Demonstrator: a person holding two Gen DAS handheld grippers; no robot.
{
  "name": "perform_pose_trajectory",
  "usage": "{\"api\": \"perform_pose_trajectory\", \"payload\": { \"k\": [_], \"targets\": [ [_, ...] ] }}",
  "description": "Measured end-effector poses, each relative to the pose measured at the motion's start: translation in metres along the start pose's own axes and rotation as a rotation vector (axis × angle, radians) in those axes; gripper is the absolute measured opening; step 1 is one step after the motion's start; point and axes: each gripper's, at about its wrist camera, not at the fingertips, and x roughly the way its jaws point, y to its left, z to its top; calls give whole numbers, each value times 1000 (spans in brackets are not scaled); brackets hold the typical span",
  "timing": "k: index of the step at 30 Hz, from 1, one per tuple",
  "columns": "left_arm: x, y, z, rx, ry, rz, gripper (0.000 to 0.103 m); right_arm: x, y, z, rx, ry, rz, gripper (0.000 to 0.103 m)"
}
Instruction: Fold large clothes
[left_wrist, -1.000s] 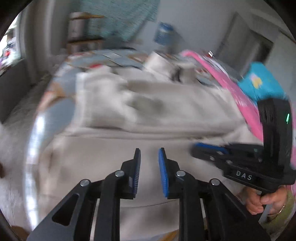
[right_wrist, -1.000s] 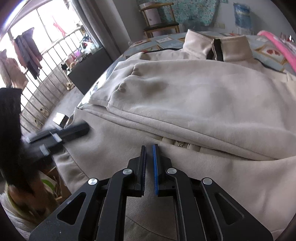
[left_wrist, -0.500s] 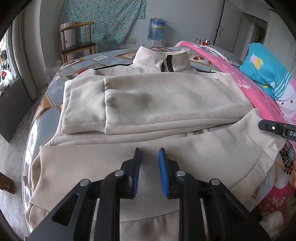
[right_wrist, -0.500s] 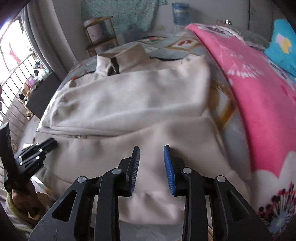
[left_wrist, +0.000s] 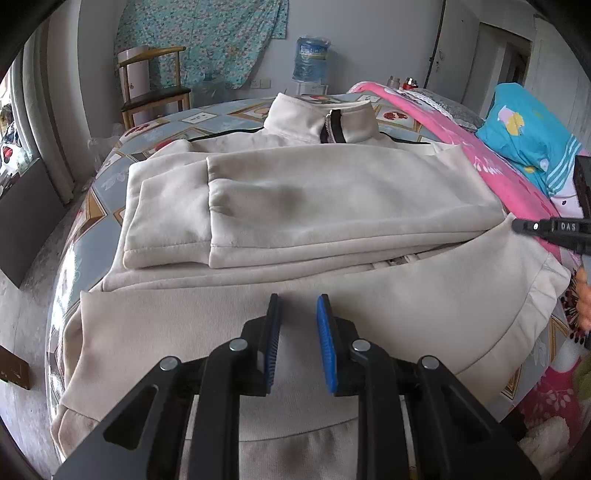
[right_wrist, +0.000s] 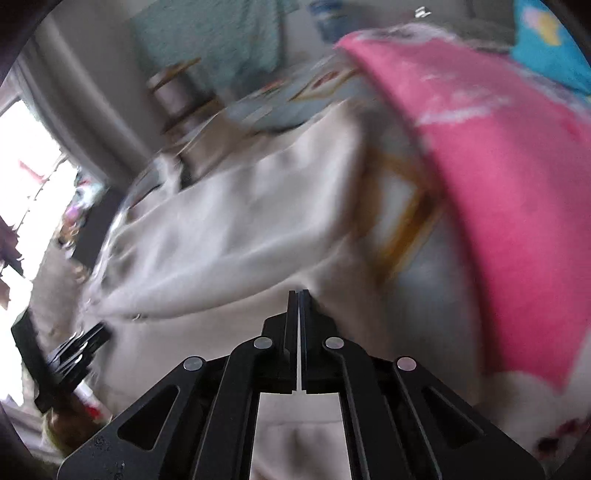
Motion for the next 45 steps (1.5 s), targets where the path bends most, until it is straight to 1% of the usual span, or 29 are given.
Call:
{"api": "perform_pose_trajectory", "payload": {
  "k": [1, 2, 5, 6, 8, 11, 13, 15, 16, 17, 18, 19, 20, 22, 23, 24, 27, 28, 29, 30, 32, 33, 34, 35, 37, 39, 42, 43, 45],
  "targets": [
    [0, 0, 0, -1, 0, 0, 20, -4, 1, 1, -13, -13, -56, 9],
    [0, 0, 0, -1, 0, 1, 20, -10, 4, 1, -17, -25, -65, 10],
    [0, 0, 0, -1, 0, 1, 20, -25, 29, -7, -57, -50, -1, 14],
    [0, 0, 0, -1, -1, 3, 20, -26, 39, -10, -82, -49, 16, 17],
    [0, 0, 0, -1, -1, 2, 20, -23, 72, -24, -169, -15, 81, 19],
    [0, 2, 1, -11, -1, -8, 20, 2, 116, -39, -280, 64, 149, 19],
    [0, 3, 3, -15, 2, -18, 20, 16, 134, -47, -329, 99, 143, 19],
    [-3, 3, 6, -8, -1, -25, 20, 34, 143, -50, -343, 139, 136, 18],
    [-6, 1, 7, -2, -10, -41, 20, 42, 146, -49, -339, 147, 124, 18],
    [-9, -1, 10, 10, -14, -77, 21, 42, 146, -48, -336, 140, 128, 18],
    [-9, -4, 11, 21, -7, -100, 24, 41, 145, -46, -330, 145, 130, 18],
    [-8, -9, 14, 41, 14, -127, 38, 41, 145, -44, -315, 148, 132, 19],
    [-5, -14, 16, 60, 39, -143, 52, 41, 145, -42, -301, 154, 142, 22],
    [1, -24, 16, 89, 79, -146, 54, 40, 143, -42, -282, 176, 170, 38],
    [7, -30, 15, 106, 103, -129, 54, 39, 144, -43, -285, 185, 177, 41],
    [8, -34, 14, 121, 96, -110, 54, 36, 146, -45, -294, 188, 178, 45],
    [10, -45, 10, 179, 68, -48, 54, 35, 156, -54, -348, 169, 145, 46],
    [10, -47, 9, 186, 63, -38, 51, 35, 159, -56, -369, 159, 127, 46],
    [11, -49, 8, 206, 57, -15, 43, 36, 161, -56, -382, 155, 116, 44],
    [11, -51, 7, 228, 53, 9, 39, 36, 162, -57, -395, 151, 103, 38],
    [11, -55, 6, 268, 40, 31, 24, 37, 164, -57, -424, 149, 92, 26],
    [12, -56, 6, 277, 35, 46, 21, 39, 164, -57, -429, 151, 93, 15],
    [12, -58, 5, 295, 25, 66, 14, 39, 163, -56, -428, 156, 102, 8],
    [12, -58, 5, 303, 18, 74, 7, 40, 162, -56, -427, 158, 107, 6],
    [10, -58, 6, 309, 2, 80, 3, 39, 164, -56, -431, 150, 104, 3],
    [1, -57, 12, 308, -36, 86, 3, 34, 165, -55, -425, 128, 101, 3],
    [-6, -56, 22, 300, -79, 89, 3, 22, 168, -45, -413, 72, 108, 3],
    [-4, -55, 24, 300, -82, 95, 3, 21, 169, -43, -411, 65, 108, 3],
    [8, -55, 22, 297, -55, 100, 3, 27, 169, -41, -411, 63, 96, 3]
  ]
}}
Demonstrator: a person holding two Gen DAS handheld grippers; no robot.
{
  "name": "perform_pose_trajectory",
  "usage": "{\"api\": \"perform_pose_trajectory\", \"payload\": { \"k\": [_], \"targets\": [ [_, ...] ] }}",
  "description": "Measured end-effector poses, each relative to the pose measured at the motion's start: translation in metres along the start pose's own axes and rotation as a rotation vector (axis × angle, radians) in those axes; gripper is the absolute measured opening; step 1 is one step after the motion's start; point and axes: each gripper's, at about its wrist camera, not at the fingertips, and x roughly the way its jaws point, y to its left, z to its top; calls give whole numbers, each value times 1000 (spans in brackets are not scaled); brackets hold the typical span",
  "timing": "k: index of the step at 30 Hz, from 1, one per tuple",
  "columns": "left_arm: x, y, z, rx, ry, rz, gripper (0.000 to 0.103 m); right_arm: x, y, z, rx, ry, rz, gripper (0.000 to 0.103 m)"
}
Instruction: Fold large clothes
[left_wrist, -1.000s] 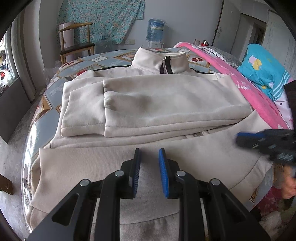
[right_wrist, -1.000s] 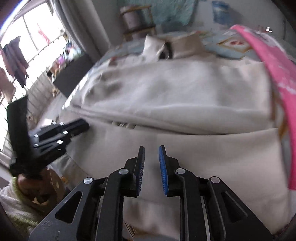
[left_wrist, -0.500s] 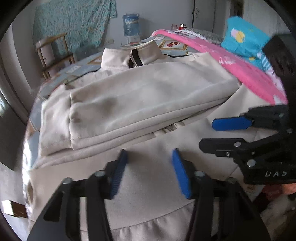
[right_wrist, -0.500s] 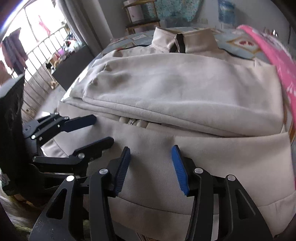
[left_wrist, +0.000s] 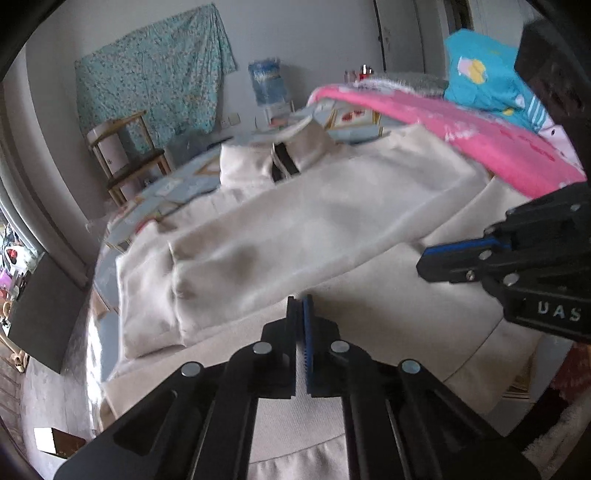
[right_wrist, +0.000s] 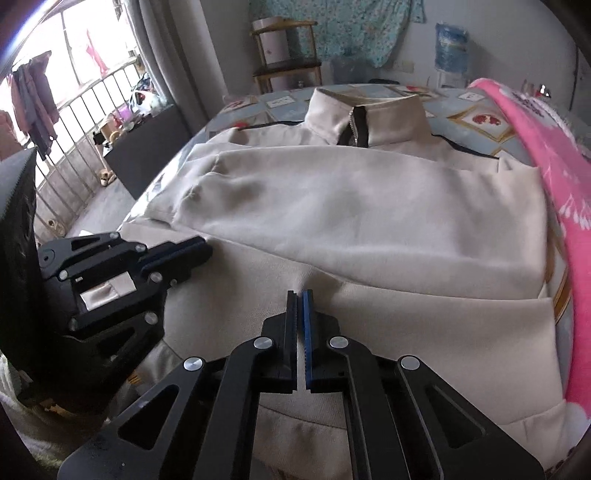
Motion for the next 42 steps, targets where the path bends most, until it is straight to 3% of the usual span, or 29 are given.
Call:
{"api": "perform_pose_trajectory", "payload": {
  "k": [4, 9, 13, 18, 20, 24, 26, 27, 31, 34, 35, 38, 42],
  "targets": [
    [13, -7, -11, 18, 4, 28, 4, 25, -6, -8, 22, 19, -15, 3],
    [14, -9, -11, 20, 4, 38, 4, 6, -12, -7, 73, -5, 2, 12],
    [14, -10, -11, 23, 0, 41, 4, -10, -4, -2, 64, -57, 104, 12],
    [13, -9, -11, 8, 1, 36, 5, 25, 14, -2, 18, 5, 112, 6],
    [9, -5, -12, -5, 8, 23, 7, 32, 13, -3, 25, -9, 129, 6],
    [-3, 20, -31, -96, 50, 2, 13, 31, 12, -4, 29, -5, 131, 5],
    [-12, 36, -42, -161, 49, -14, 22, 31, 12, -4, 32, -1, 137, 5],
    [-15, 45, -49, -185, 80, 51, 22, 31, 12, -3, 31, 0, 133, 5],
    [-34, 93, -77, -316, 124, 128, 22, 31, 11, -3, 31, 2, 135, 5],
    [-43, 127, -97, -391, 158, 227, 22, 31, 10, -3, 37, 1, 142, 5],
    [-45, 138, -102, -416, 171, 271, 29, 31, 10, -3, 37, 1, 142, 5],
    [-56, 158, -104, -495, 149, 284, 26, 31, 10, -4, 36, 1, 140, 5],
    [-71, 147, -83, -496, 11, 134, 26, 30, 11, -4, 32, 2, 135, 5]
  ]
}}
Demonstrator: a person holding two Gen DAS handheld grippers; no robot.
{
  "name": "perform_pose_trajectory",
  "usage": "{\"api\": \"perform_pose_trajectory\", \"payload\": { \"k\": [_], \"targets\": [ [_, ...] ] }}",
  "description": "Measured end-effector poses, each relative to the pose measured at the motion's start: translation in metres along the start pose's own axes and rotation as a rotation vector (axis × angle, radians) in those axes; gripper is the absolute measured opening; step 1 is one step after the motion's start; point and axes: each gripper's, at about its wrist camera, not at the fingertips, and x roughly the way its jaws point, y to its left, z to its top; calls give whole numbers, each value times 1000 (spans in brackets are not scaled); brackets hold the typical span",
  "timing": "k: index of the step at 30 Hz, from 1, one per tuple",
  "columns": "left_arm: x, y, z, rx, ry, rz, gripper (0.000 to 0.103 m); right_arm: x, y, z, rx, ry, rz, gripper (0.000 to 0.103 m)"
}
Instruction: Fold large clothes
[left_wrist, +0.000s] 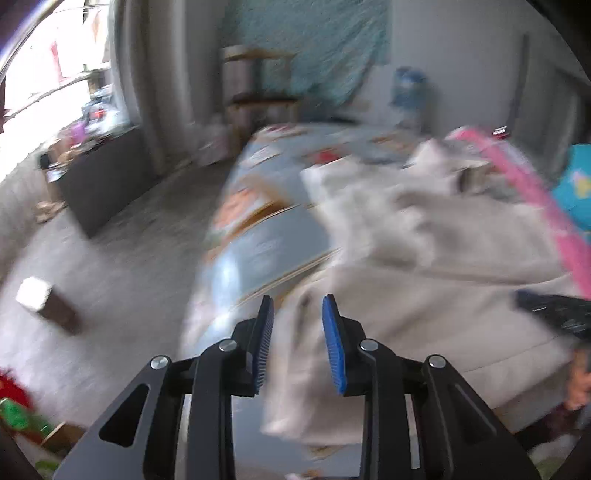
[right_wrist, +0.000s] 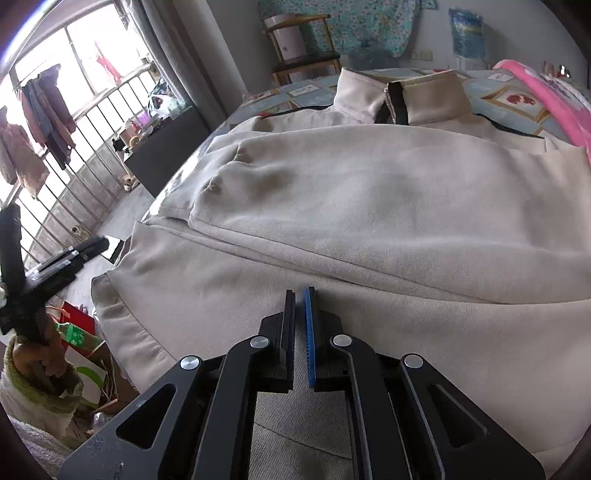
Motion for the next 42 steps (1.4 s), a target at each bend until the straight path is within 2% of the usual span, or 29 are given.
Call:
{"api": "perform_pose_trajectory", "payload": {
  "k": [2, 4, 5, 6, 7, 8, 9, 10, 11, 14, 16, 17, 19, 20, 22, 24, 25, 27, 28, 30, 31, 33, 36, 37, 40, 41, 42],
  "targets": [
    [5, -21, 0, 31, 19, -113, 26, 0, 0, 0, 0, 0, -1, 5],
    [16, -39, -4, 67, 51, -170, 26, 0, 0, 0, -3, 1, -1, 5],
    [22, -44, -6, 87, 63, -164, 26, 0, 0, 0, -4, 1, -1, 5],
    [33, -50, -10, 117, 80, -117, 26, 0, 0, 0, -3, 1, -1, 5],
    [41, -50, -12, 128, 82, -73, 30, 0, 0, 0, -3, 1, 0, 5],
    [41, -43, -12, 116, 36, -38, 30, 0, 0, 0, -2, 1, 2, 5],
    [44, -36, -11, 113, 31, 27, 30, 0, 0, 0, -1, 1, 3, 5],
    [45, -27, -8, 102, 29, 47, 28, -1, -1, 0, 1, 1, 6, 5],
    [44, -20, -5, 69, 35, 30, 23, 0, -1, 0, 2, 1, 9, 5],
    [33, -27, 4, 88, -11, 99, 24, -1, -2, 0, 8, 0, 15, 5],
    [19, -45, 6, 120, -63, -22, 25, -1, -4, -1, 17, -2, 25, 5],
    [15, -60, 6, 128, -68, -108, 26, -1, -5, 0, 23, -2, 30, 5],
    [14, -89, 1, 185, -54, -230, 28, -1, -7, 0, 34, -1, 39, 4],
    [15, -116, -5, 257, -39, -282, 28, -2, -7, 0, 38, 0, 41, 4],
    [22, -152, -16, 350, 4, -322, 28, -3, -9, 0, 43, 3, 47, 3],
    [31, -176, -27, 400, 43, -341, 28, -4, -10, 0, 44, 5, 48, 2],
    [36, -185, -33, 414, 51, -326, 28, -5, -12, 0, 45, 4, 50, 1],
    [36, -185, -33, 398, 45, -326, 28, -10, -19, -2, 58, -3, 45, 1],
    [37, -182, -31, 382, 59, -336, 28, -15, -27, -4, 67, -8, 8, 1],
    [36, -181, -30, 376, 66, -343, 30, -26, -53, -11, 126, -16, -7, 0],
    [35, -183, -33, 382, 63, -340, 30, -31, -65, -14, 165, -23, 32, 0],
    [36, -185, -33, 387, 57, -331, 30, -48, -98, -24, 277, -53, 56, 0],
    [37, -185, -33, 384, 58, -333, 30, -72, -135, -33, 340, -92, -33, 0],
    [37, -185, -33, 386, 60, -333, 30, -79, -144, -34, 349, -98, -111, 0],
    [38, -186, -31, 387, 60, -333, 30, -95, -172, -37, 400, -125, -66, 0],
    [39, -186, -30, 388, 62, -333, 30, -99, -172, -36, 401, -129, -76, 0],
    [40, -185, -30, 388, 63, -334, 30, -104, -164, -33, 367, -130, -139, 0]
  ]
}}
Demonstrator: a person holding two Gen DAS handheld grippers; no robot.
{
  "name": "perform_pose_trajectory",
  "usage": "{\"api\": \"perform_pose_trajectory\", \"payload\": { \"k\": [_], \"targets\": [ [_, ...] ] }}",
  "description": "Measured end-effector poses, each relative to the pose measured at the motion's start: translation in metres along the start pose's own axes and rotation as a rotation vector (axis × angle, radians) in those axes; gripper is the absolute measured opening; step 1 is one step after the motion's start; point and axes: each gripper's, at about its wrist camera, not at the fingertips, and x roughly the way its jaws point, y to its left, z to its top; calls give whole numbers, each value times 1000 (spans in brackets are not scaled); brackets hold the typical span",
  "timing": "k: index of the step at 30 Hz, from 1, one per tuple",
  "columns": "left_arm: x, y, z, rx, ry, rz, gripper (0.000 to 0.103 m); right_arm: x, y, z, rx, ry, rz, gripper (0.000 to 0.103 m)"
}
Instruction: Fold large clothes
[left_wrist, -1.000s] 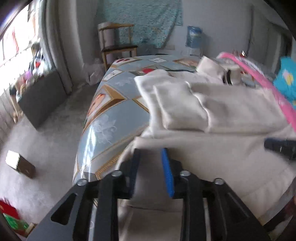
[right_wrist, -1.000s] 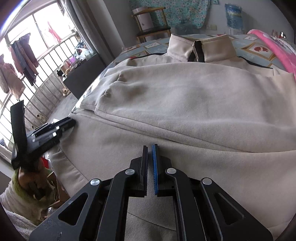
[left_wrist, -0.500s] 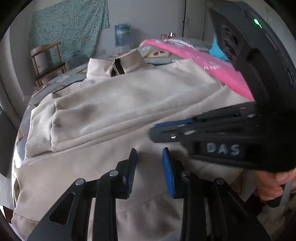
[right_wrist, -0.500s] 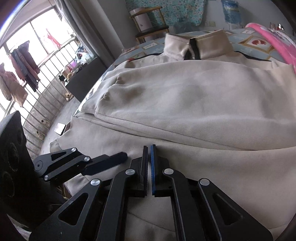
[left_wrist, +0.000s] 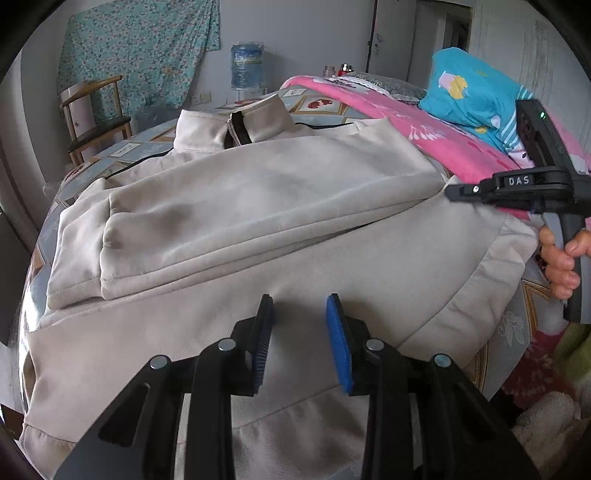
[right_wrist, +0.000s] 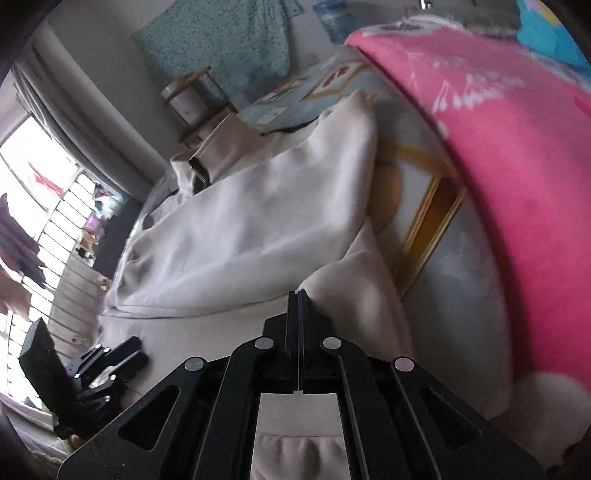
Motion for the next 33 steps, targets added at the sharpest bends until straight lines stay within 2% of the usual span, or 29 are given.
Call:
{"api": "perform_pose_trajectory", "payload": {
  "k": [2, 3, 5, 8, 9, 11, 13, 15, 17, 20, 22, 23, 25, 29, 30, 31, 33],
  "targets": [
    [1, 1, 1, -3, 1, -2, 30, -15, 20, -1, -87, -43, -127, 8],
    [1, 1, 1, -3, 1, -3, 30, -24, 30, -3, -128, -60, -150, 9],
    [1, 1, 1, -1, 0, -2, 30, -40, 46, -13, -187, -72, -132, 9],
    [1, 2, 1, -2, -1, -4, 30, -49, 68, -40, -288, -38, -82, 9],
    [1, 2, 1, -1, 0, -4, 30, -48, 75, -51, -323, -17, -82, 9],
    [1, 2, 1, -2, 0, -4, 30, -39, 76, -73, -372, 42, -145, 9],
    [1, 2, 1, -1, -1, -5, 30, -25, 60, -80, -325, 83, -178, 7],
    [1, 2, 1, 2, 0, -5, 30, -28, 44, -78, -222, 78, -99, 6],
    [1, 3, 2, 7, 5, -6, 30, -35, 41, -72, -200, 68, -98, 7],
    [0, 4, 1, 3, 3, -9, 30, -53, 37, -63, -198, 2, -144, 13],
    [0, 4, 1, 3, 2, -9, 30, -49, 26, -60, -186, 3, -235, 16],
    [0, 4, 1, 2, 2, -10, 30, -45, 21, -62, -182, 19, -252, 16],
    [1, 4, 1, 4, 3, -10, 30, -34, 15, -68, -174, 25, -255, 16],
    [0, 4, 2, 9, 11, -15, 30, -47, 22, -59, -157, 10, -265, 17],
    [0, 5, 2, 9, 13, -19, 30, -51, 26, -59, -157, -3, -263, 23],
    [0, 5, 2, 9, 14, -20, 30, -58, 27, -58, -162, -23, -259, 34],
    [0, 6, 3, 7, 17, -22, 30, -54, 27, -59, -173, -25, -259, 41]
  ]
}}
